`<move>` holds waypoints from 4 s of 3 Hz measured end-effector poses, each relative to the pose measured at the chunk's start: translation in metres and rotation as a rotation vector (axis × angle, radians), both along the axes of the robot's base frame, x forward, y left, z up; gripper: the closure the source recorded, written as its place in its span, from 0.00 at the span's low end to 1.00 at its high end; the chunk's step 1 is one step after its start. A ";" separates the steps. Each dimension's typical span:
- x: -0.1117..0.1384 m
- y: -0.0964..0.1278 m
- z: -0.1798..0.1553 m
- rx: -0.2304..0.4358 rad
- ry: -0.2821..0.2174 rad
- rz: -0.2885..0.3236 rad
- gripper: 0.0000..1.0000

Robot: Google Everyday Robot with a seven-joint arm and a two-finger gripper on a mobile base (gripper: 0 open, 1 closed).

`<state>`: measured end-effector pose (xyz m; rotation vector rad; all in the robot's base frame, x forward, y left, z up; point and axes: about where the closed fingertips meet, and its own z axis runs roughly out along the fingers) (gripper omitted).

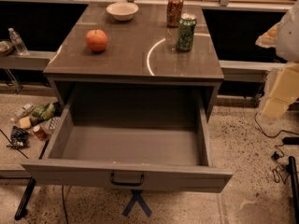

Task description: Place green can into top drawer

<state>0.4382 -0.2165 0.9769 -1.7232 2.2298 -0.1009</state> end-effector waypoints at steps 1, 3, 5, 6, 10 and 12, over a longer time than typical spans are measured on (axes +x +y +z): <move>0.000 0.000 0.000 0.000 0.000 0.000 0.00; 0.091 0.012 0.000 0.203 -0.125 -0.011 0.00; 0.212 0.000 -0.013 0.592 -0.263 -0.237 0.00; 0.272 -0.004 -0.006 0.682 -0.348 -0.367 0.00; 0.366 0.049 -0.035 0.926 -0.328 -0.365 0.00; 0.398 0.064 -0.073 0.926 -0.287 -0.369 0.40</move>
Offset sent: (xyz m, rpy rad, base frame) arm 0.0680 0.0067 0.0049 0.2136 -0.1345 -0.0950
